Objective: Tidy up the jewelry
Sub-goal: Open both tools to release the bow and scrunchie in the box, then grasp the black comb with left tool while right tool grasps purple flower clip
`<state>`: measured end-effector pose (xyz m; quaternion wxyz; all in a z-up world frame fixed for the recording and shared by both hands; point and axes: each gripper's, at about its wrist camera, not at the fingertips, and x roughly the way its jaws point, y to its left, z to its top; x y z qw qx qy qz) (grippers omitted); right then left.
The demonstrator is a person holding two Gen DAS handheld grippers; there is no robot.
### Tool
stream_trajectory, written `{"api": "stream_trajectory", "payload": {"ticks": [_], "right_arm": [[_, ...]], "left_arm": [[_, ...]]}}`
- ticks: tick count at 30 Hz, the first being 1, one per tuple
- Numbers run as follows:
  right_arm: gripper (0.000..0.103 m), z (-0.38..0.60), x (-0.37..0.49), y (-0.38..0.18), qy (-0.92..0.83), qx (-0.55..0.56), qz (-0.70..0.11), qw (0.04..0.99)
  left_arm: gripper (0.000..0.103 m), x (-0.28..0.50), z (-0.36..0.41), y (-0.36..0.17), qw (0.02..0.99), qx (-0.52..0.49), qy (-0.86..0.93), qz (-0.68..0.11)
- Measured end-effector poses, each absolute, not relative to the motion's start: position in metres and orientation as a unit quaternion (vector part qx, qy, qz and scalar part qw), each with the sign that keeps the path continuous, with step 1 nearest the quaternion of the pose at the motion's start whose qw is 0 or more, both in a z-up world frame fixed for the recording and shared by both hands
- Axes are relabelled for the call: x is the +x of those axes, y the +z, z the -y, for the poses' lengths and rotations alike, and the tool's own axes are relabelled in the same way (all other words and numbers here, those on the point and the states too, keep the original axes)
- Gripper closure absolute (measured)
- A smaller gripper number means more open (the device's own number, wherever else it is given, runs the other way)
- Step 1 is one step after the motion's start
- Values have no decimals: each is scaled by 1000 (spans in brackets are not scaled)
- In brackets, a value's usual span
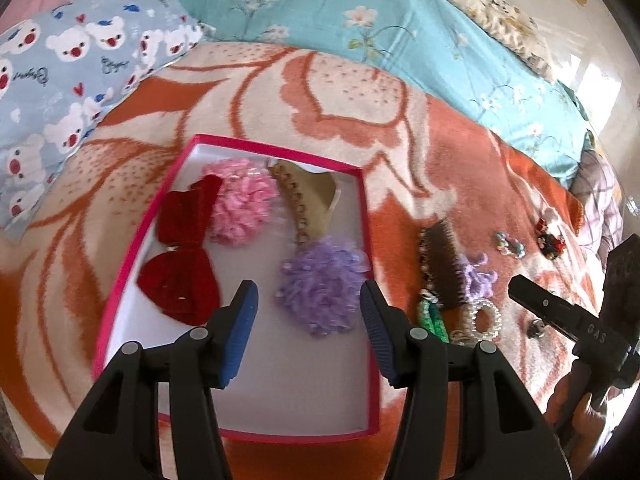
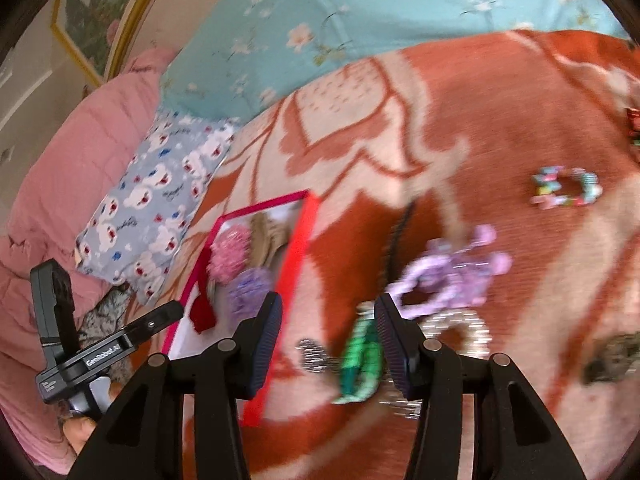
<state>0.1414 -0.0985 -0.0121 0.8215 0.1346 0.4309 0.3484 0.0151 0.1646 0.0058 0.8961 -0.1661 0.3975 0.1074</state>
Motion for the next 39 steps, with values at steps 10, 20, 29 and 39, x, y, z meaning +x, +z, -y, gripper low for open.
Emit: {"api": "stream_trajectory", "payload": {"ticks": [10, 20, 29, 39], "right_arm": [[53, 146, 164, -34, 295, 158, -445, 831], [53, 146, 176, -50, 288, 150, -459, 827], [58, 123, 207, -69, 279, 119, -480, 823], [103, 154, 212, -61, 257, 135, -458, 840]], "left_arm": [[51, 40, -129, 6, 896, -155, 74, -409], [51, 62, -114, -1, 891, -159, 55, -422], [51, 99, -96, -10, 883, -159, 28, -441], [42, 148, -68, -27, 872, -151, -6, -465]]}}
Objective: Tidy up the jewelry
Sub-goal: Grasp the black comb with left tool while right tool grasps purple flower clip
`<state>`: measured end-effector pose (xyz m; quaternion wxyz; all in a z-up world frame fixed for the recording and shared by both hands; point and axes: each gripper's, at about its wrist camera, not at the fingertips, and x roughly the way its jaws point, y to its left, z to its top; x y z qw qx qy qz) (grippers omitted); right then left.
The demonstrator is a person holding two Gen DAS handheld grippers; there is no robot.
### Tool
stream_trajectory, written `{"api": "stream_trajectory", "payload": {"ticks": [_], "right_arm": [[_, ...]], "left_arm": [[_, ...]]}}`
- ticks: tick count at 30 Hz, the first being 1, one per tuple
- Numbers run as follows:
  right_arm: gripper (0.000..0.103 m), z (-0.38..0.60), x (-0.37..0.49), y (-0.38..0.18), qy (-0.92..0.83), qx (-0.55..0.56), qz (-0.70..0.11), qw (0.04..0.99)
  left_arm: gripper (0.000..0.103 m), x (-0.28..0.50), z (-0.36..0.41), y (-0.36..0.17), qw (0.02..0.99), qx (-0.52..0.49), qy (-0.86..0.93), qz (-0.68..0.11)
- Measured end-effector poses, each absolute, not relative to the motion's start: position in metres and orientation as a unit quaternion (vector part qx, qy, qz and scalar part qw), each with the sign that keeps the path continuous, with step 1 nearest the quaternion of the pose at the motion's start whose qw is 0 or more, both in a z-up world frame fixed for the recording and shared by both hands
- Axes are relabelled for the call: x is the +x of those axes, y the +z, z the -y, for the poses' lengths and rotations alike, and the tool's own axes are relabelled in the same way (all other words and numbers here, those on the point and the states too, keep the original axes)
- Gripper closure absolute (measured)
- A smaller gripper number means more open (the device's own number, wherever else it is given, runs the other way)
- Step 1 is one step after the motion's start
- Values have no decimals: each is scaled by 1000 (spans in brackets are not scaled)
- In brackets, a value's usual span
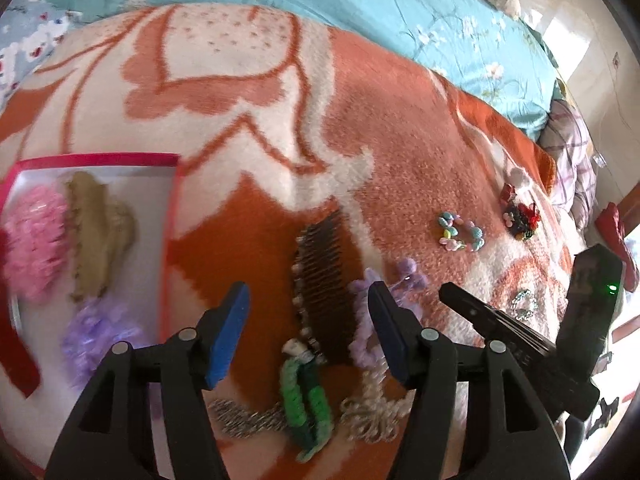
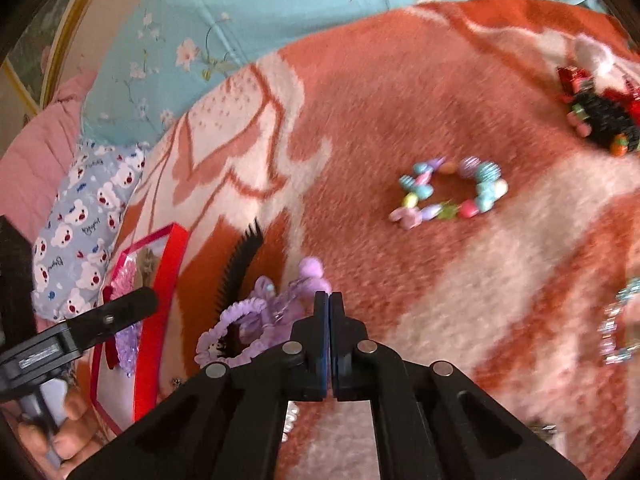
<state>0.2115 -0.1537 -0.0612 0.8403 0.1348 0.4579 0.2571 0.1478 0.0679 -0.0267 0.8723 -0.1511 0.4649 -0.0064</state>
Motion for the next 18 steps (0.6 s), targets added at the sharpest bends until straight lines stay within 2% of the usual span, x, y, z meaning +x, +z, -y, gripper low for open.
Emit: {"api": "stream_trajectory", "payload": {"ticks": [2, 6, 8, 9, 14, 16, 18], "right_arm": [[96, 162, 215, -62, 266, 160, -467, 828], [89, 167, 217, -64, 271, 178, -471, 820], [81, 164, 217, -65, 275, 179, -475, 817], [76, 162, 217, -65, 278, 179, -475, 816], [73, 138, 220, -65, 288, 153, -477, 817], [65, 123, 224, -71, 289, 134, -490, 812], [64, 112, 226, -75, 287, 115, -491, 815]], "left_arm": [[41, 160, -60, -35, 867, -147, -9, -476], [41, 181, -50, -55, 857, -122, 21, -501], [49, 186, -52, -64, 850, -125, 26, -511], [58, 187, -55, -67, 847, -131, 24, -514], [61, 181, -66, -66, 849, -149, 22, -507], [61, 182, -69, -65, 846, -155, 18, -509], [61, 182, -70, -66, 845, -159, 16, -511]]}}
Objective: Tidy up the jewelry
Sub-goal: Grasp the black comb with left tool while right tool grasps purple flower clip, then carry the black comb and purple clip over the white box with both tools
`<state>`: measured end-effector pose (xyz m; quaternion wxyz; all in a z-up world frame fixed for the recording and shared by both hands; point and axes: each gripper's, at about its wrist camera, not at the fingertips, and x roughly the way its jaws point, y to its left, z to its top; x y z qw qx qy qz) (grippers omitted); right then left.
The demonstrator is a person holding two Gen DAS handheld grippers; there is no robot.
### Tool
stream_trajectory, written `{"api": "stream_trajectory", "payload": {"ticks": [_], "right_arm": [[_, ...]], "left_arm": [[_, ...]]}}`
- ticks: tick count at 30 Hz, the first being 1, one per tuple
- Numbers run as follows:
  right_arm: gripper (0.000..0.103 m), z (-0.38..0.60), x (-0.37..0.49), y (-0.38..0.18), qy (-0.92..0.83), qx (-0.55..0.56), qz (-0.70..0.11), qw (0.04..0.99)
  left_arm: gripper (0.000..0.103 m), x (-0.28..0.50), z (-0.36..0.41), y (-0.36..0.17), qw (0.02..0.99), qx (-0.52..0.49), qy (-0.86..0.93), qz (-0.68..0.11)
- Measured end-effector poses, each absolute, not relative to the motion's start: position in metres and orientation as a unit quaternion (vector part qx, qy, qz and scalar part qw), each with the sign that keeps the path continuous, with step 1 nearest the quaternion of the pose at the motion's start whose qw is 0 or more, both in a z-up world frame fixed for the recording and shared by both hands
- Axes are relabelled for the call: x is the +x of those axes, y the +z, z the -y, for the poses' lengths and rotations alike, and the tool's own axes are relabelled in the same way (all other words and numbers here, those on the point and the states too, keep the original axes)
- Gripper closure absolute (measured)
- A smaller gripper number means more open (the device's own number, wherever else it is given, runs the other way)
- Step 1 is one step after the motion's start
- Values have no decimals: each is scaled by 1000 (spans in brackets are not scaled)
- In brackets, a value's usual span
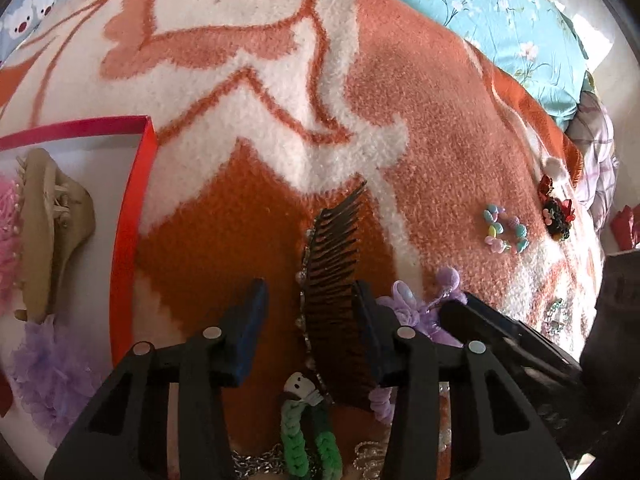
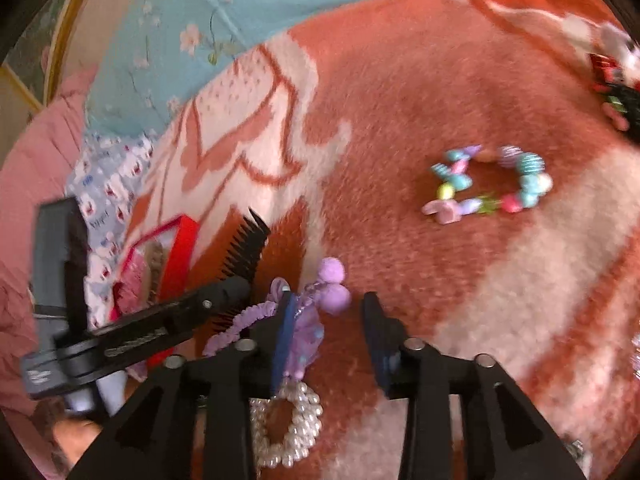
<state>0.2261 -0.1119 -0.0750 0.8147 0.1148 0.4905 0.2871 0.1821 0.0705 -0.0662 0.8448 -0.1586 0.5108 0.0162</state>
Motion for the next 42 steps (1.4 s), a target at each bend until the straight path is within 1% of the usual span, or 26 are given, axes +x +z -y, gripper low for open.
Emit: {"api": "stream_trajectory", "payload": {"ticks": [1, 2, 3, 5, 7, 8, 9, 10, 16, 22, 34, 42], "right_arm": [[70, 111, 226, -75, 285, 111, -488, 817], [79, 111, 226, -75, 284, 111, -487, 818], [83, 112, 226, -75, 284, 115, -486, 819], [84, 119, 224, -71, 282, 121, -475, 825], [84, 129, 221, -65, 278, 126, -463, 832], [84, 135, 220, -61, 275, 130, -457, 836], [84, 140, 219, -58, 271, 133, -453, 839], [84, 147, 218, -55, 268, 138, -448, 842], [84, 164, 211, -36, 273, 158, -430, 846], [84, 160, 198, -15, 291, 162, -410, 849], [84, 127, 167, 24, 335, 152, -381, 848], [84, 89, 145, 31, 370, 134, -383, 835]], "left_arm": [[61, 183, -71, -67, 845, -159, 16, -511], [61, 183, -71, -67, 846, -158, 16, -510], [61, 183, -71, -67, 846, -157, 17, -509], [65, 183, -70, -68, 848, -149, 21, -509], [82, 182, -69, -69, 848, -145, 21, -509], [87, 182, -69, -70, 848, -145, 20, -509], [95, 182, -68, -70, 848, -143, 20, -510], [99, 182, -67, -71, 849, -140, 22, -510], [102, 170, -63, -61, 858, -130, 18, -497], [102, 144, -65, -36, 871, -130, 10, -473], [102, 75, -114, 10, 890, -174, 31, -419], [102, 33, -154, 15, 890, -192, 67, -408]]}}
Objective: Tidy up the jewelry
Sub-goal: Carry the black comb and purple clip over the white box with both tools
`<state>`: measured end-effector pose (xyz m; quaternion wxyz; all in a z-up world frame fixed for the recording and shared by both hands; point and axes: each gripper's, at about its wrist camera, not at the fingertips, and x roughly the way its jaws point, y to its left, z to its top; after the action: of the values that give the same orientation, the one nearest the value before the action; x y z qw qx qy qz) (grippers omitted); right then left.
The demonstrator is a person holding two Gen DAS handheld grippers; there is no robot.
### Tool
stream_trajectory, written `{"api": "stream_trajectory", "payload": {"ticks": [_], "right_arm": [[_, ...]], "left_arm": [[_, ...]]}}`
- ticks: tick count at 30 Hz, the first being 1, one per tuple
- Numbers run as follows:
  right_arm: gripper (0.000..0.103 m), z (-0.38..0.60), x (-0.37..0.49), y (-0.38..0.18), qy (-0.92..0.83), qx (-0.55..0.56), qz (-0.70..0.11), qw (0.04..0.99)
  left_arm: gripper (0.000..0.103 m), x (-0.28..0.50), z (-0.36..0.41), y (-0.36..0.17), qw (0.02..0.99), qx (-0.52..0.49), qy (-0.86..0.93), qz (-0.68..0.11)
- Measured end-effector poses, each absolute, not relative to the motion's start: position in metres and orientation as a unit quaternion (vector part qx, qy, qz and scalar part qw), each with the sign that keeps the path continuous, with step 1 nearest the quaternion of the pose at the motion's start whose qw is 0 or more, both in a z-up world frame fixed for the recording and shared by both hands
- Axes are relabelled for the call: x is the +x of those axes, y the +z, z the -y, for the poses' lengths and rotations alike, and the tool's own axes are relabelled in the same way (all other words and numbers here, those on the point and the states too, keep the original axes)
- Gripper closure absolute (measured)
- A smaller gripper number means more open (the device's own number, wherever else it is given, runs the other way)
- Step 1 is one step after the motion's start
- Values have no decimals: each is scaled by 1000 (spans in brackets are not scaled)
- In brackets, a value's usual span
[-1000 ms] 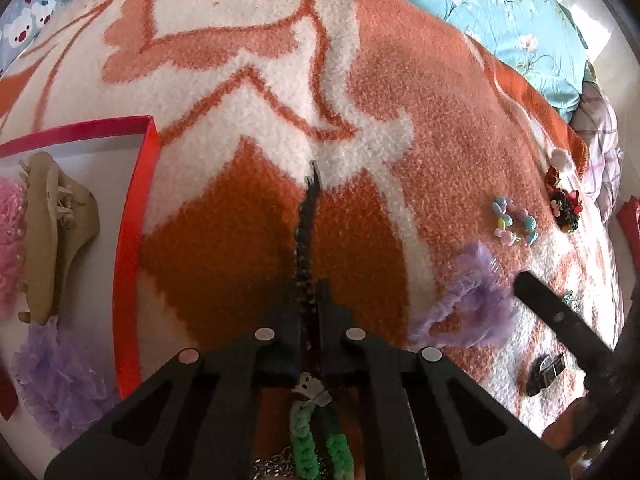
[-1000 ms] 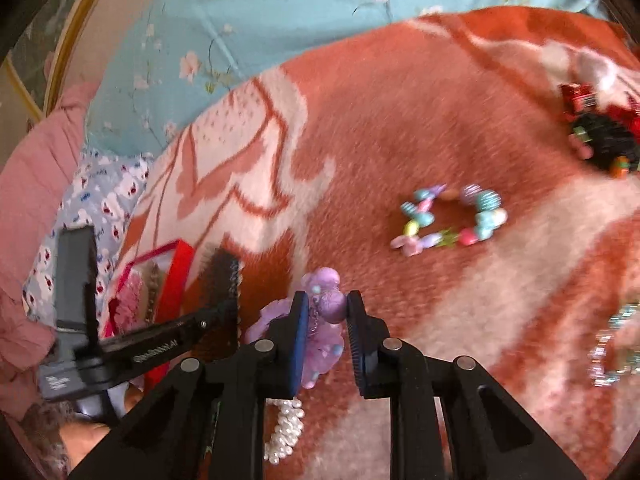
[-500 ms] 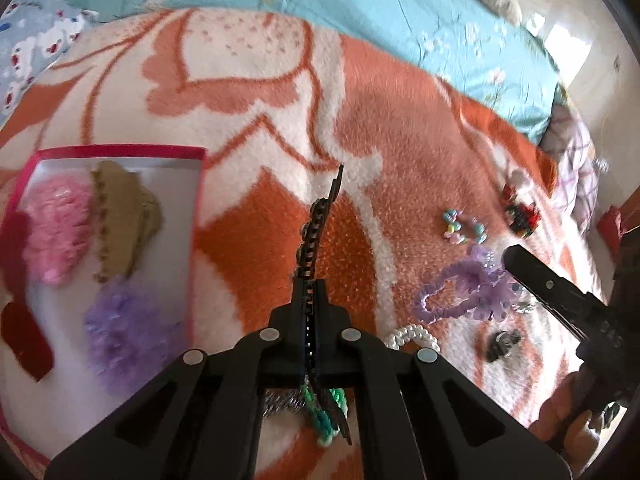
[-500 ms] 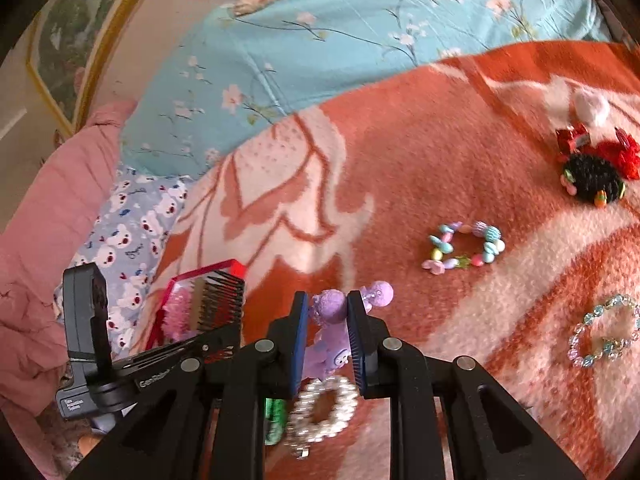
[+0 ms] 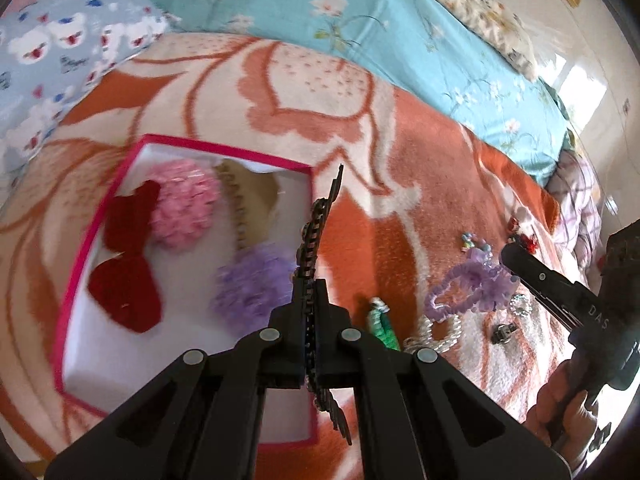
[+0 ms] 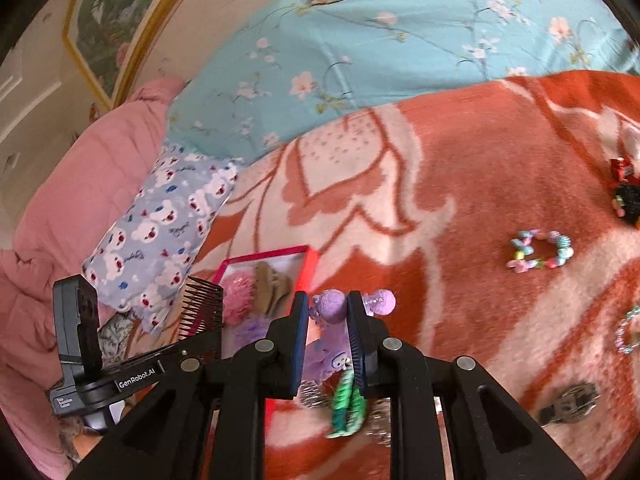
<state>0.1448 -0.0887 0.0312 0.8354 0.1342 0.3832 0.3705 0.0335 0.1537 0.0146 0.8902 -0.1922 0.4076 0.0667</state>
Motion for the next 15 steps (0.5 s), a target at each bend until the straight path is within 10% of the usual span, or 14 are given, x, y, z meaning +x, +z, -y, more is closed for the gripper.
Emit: {"api": "stream_trajectory", "payload": {"ticks": [15], "right_arm": [[84, -3, 106, 22, 448, 92, -401, 793]], "left_arm": [[102, -22, -224, 1, 878, -219, 140, -403]]}}
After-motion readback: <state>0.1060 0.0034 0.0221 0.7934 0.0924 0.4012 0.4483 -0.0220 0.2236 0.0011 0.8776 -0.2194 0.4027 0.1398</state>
